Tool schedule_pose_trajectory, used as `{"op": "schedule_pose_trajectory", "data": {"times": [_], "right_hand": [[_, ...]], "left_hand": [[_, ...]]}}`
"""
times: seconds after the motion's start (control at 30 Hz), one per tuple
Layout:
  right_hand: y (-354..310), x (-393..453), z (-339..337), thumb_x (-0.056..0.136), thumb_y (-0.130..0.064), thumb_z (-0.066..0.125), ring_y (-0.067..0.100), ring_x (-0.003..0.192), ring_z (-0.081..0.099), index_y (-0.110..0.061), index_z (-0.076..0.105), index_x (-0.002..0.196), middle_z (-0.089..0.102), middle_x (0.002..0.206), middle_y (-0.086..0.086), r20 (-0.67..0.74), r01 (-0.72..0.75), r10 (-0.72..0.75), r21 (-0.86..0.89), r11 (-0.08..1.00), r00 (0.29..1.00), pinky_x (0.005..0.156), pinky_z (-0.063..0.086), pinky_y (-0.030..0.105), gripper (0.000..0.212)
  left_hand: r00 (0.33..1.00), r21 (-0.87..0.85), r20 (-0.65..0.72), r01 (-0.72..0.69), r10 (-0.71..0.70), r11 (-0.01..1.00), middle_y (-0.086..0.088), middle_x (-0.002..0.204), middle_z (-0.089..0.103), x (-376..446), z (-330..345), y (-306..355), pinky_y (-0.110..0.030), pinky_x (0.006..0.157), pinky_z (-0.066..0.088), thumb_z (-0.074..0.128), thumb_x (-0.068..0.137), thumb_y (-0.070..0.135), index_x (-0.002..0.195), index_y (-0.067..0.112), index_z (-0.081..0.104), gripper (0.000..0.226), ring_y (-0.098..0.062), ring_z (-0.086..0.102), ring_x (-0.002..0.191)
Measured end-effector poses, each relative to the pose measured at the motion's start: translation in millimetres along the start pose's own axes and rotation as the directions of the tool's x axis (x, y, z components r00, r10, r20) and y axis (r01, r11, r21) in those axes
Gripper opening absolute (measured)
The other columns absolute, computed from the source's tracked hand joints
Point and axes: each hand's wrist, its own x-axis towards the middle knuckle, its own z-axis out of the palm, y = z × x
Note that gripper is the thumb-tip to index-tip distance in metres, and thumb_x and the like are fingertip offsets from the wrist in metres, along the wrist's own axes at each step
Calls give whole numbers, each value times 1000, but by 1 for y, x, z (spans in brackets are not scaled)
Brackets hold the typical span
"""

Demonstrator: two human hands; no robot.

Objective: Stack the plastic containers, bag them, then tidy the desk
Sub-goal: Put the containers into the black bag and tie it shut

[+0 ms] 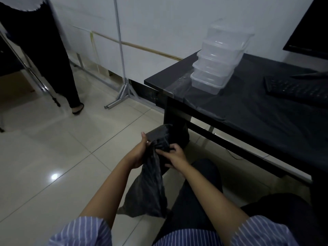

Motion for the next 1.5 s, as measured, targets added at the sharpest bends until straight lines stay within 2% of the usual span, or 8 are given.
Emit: {"op": "schedule_pose_trajectory", "data": {"times": [0.23,0.5,0.63,0.8,1.03,1.17,1.27,1.5], "right_hand": [[-8,-1,-11,50,-74,73,33,109,56,-22,55,123,60,118,10,351,-234,156,193,953,923,85,50,54,91],[11,18,-10,87,-36,69,28,107,61,-7,59,117,65,113,11,-63,-80,98,239,968,993,92,51,37,42],[32,48,-35,83,-45,70,31,99,65,-7,64,95,69,108,17,-298,-7,38,102,995,954,96,50,48,41],[7,18,-42,89,17,45,17,93,57,-16,55,92,61,93,-1,-349,287,-303,-99,953,887,87,45,32,35],[8,24,-41,96,5,43,28,119,54,-3,59,128,49,136,17,-73,173,-223,-421,891,972,104,44,30,37],[10,19,-41,85,-26,73,25,130,38,-7,6,154,18,142,15,-119,35,-121,-554,832,985,102,32,21,98],[18,18,-41,91,-14,61,27,122,43,-5,-7,153,14,144,15,-144,50,-168,-595,802,975,83,25,8,92],[13,25,-41,82,-45,71,28,140,30,-19,4,156,11,150,10,-29,14,-44,-652,758,999,113,31,33,103]], "left_hand": [[998,166,-48,52,-45,985,-18,113,69,1,-18,-15,-38,99,47,-5,85,73,114,3,69,106,-30,63,110],[973,132,-221,-35,64,991,-7,118,68,5,-44,-17,-34,98,48,52,89,57,114,14,69,52,-22,64,109],[816,120,-550,-133,178,984,-16,109,69,5,-66,-17,-34,81,49,62,91,36,104,7,70,33,-25,64,92],[637,267,-735,-42,231,963,-20,104,63,2,-78,-9,-38,79,43,41,99,41,106,-2,63,49,-35,59,98],[750,188,-511,-379,420,906,0,95,56,-13,-63,6,-29,67,42,41,102,24,110,23,44,8,-13,52,78],[899,473,-358,-60,253,879,-2,94,68,-21,-76,18,-32,77,51,63,76,62,90,15,73,51,-21,60,93],[838,741,-515,333,177,583,-14,121,56,-22,-88,21,-41,97,46,64,67,74,110,11,67,76,-30,50,108],[892,697,-368,77,264,713,-12,144,14,-37,-72,31,-39,117,22,86,67,30,147,13,32,99,-35,28,135]]}}
